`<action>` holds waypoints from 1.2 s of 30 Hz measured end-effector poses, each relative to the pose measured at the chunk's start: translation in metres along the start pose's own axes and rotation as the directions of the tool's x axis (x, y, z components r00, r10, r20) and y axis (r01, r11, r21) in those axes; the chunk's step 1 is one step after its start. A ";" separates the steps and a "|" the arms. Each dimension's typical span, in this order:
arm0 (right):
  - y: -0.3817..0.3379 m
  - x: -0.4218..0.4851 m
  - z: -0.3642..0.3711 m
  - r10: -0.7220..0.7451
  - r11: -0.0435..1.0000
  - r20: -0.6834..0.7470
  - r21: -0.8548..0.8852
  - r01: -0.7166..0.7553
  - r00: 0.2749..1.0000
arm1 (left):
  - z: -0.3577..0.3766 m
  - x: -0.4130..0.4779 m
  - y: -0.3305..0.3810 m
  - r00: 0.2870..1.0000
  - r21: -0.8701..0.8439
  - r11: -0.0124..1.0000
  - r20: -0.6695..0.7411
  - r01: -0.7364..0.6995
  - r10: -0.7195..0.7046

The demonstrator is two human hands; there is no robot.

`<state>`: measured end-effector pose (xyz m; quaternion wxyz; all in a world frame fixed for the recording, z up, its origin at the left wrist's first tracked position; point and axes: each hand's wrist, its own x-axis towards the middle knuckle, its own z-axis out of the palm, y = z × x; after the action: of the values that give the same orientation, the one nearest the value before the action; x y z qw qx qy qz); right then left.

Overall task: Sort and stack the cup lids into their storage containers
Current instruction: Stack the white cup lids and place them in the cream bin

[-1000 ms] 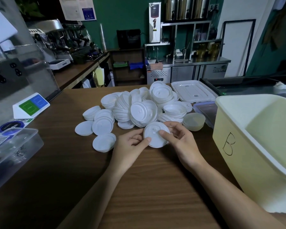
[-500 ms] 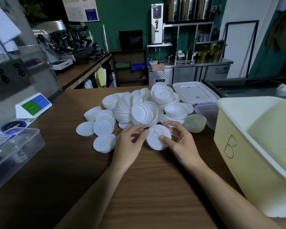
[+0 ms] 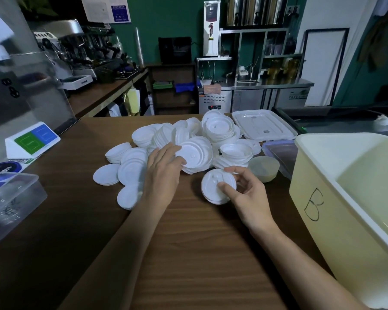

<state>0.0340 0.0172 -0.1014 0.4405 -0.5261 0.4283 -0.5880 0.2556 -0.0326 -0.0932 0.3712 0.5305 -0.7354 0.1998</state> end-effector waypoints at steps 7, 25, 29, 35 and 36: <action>-0.003 -0.002 -0.004 -0.023 1.000 -0.018 0.001 0.023 1.000 | -0.022 -0.016 0.015 0.994 -0.177 0.980 0.083 0.089 -0.075; -0.004 -0.005 -0.008 -0.054 0.997 -0.016 0.051 0.054 0.998 | -0.059 -0.028 0.059 0.786 -0.791 0.235 0.429 0.565 -0.444; -0.003 -0.005 -0.005 -0.020 0.991 0.049 0.134 0.013 0.999 | -0.048 -0.033 0.062 0.751 -0.768 0.209 0.465 0.606 -0.470; -0.010 -0.006 -0.002 0.119 0.936 0.088 0.322 -0.142 0.989 | -0.041 -0.036 0.060 0.782 -0.736 0.328 0.426 0.592 -0.456; -0.012 -0.007 -0.002 0.135 0.923 0.094 0.350 -0.159 0.986 | -0.041 -0.036 0.062 0.779 -0.740 0.317 0.428 0.594 -0.459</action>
<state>0.0318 0.0268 -0.0917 0.5855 -0.4238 0.3378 -0.6029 0.2173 0.0406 -0.0883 0.5715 0.5018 -0.5448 -0.3532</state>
